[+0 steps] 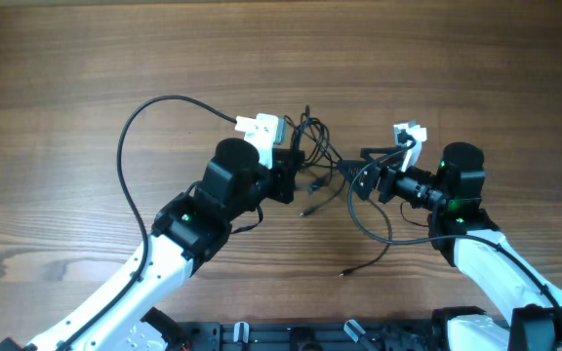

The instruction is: Untangle cables

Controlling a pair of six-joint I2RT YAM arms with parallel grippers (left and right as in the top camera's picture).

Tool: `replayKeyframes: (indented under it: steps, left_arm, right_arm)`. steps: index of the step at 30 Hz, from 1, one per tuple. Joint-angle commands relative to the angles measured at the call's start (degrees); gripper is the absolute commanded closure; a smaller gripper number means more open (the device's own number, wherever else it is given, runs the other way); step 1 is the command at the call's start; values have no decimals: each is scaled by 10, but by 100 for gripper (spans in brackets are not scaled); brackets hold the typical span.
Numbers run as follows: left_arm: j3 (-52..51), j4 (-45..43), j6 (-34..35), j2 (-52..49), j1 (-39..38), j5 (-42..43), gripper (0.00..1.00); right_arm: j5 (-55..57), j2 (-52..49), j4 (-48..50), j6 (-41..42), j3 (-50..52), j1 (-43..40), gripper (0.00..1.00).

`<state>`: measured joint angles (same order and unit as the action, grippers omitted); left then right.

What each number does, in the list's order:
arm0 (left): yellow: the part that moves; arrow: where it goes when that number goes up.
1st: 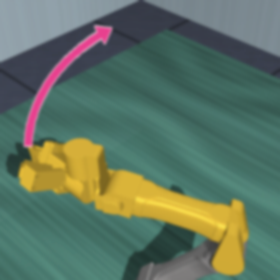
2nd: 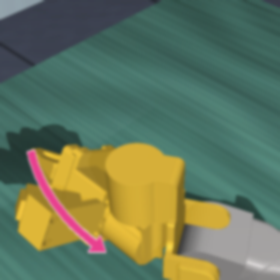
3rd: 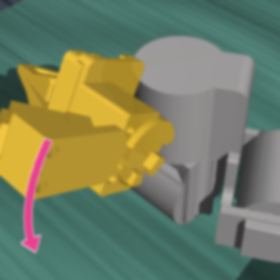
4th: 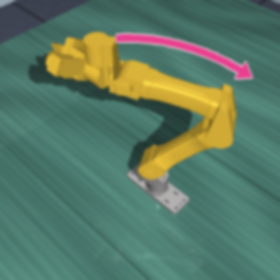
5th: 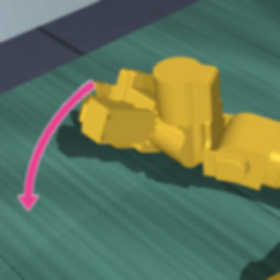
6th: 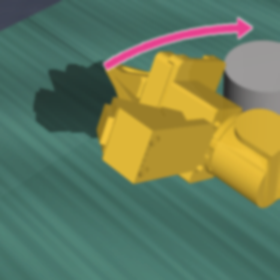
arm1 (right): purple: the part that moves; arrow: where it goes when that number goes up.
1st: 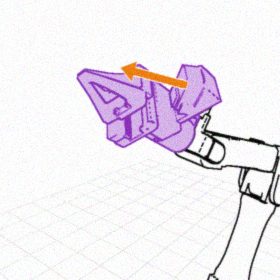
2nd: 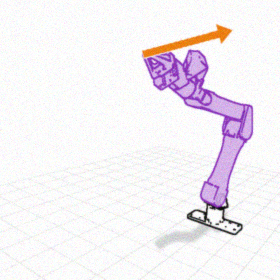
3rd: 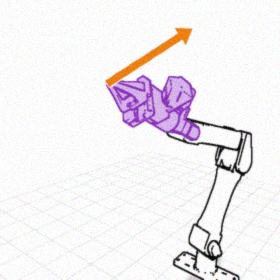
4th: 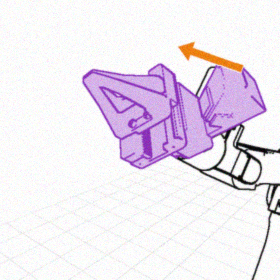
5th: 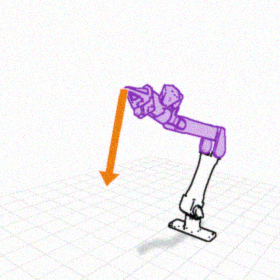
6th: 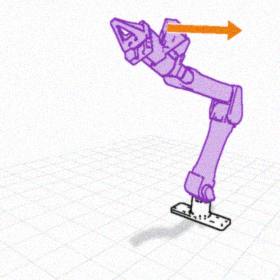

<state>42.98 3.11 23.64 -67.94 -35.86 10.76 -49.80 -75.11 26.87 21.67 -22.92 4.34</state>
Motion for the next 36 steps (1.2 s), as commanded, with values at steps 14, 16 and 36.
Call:
replayKeyframes:
  steps: [14, 16, 36]
  left_arm:
    - [9, -11, -52, 42, 1, 143, 96]
    - [9, -13, -53, 42, 1, 134, 96]
    - [9, -5, -85, 22, 0, 7, 96]
  right_arm:
    - [-109, -5, 33, -53, -3, 0, 49]
    - [-110, -5, 33, -52, -3, 0, 68]
    - [-247, -5, 101, -45, -3, 0, 96]
